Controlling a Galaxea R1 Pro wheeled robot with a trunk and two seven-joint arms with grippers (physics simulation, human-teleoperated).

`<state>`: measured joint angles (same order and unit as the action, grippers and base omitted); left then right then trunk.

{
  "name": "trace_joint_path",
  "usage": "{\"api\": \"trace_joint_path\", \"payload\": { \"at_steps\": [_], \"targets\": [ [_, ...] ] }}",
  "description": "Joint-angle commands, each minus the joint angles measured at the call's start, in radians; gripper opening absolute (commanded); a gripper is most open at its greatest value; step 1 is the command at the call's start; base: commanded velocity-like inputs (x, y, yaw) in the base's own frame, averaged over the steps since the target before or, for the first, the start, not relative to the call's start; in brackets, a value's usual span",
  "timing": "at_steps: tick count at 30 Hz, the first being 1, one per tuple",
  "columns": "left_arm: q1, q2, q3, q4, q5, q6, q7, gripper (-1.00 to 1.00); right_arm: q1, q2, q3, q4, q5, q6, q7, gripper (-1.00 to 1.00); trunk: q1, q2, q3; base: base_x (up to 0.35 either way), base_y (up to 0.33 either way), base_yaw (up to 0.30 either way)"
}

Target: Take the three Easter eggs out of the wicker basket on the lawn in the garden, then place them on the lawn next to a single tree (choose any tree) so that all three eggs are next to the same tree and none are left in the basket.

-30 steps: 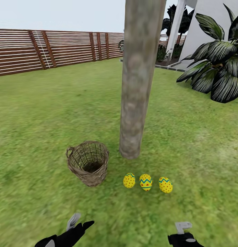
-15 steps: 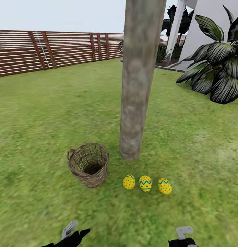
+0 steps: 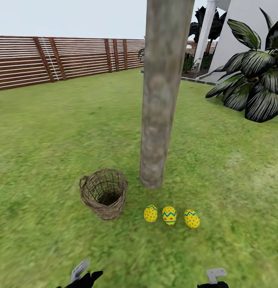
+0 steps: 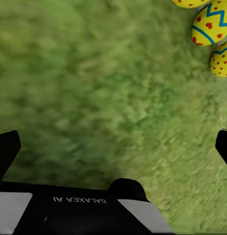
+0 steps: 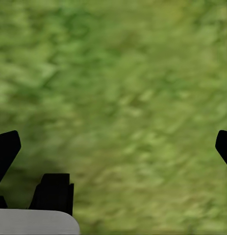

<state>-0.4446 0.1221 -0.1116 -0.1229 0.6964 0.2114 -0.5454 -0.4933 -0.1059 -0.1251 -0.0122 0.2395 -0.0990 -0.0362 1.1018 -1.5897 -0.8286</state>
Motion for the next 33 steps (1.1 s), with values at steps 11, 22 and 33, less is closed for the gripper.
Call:
{"api": "trace_joint_path", "payload": {
  "at_steps": [11,22,33],
  "targets": [
    [-0.001,-0.044,-0.143,0.027,0.008,-0.026,0.350,1.00,0.022,0.000,-0.008,0.003,0.009,-0.081,-0.002,1.00,-0.042,0.077,0.034,0.000,0.000,0.000],
    [0.000,-0.047,-0.148,0.046,0.009,-0.034,0.414,1.00,0.028,-0.005,-0.010,0.003,0.010,-0.091,-0.002,1.00,-0.085,0.154,0.068,0.000,0.000,0.000],
    [0.000,-0.059,-0.149,0.048,0.011,-0.083,0.484,1.00,0.037,-0.006,-0.010,0.006,0.002,-0.135,-0.002,1.00,-0.127,0.231,0.106,0.000,0.000,-0.040]
  ]
}}
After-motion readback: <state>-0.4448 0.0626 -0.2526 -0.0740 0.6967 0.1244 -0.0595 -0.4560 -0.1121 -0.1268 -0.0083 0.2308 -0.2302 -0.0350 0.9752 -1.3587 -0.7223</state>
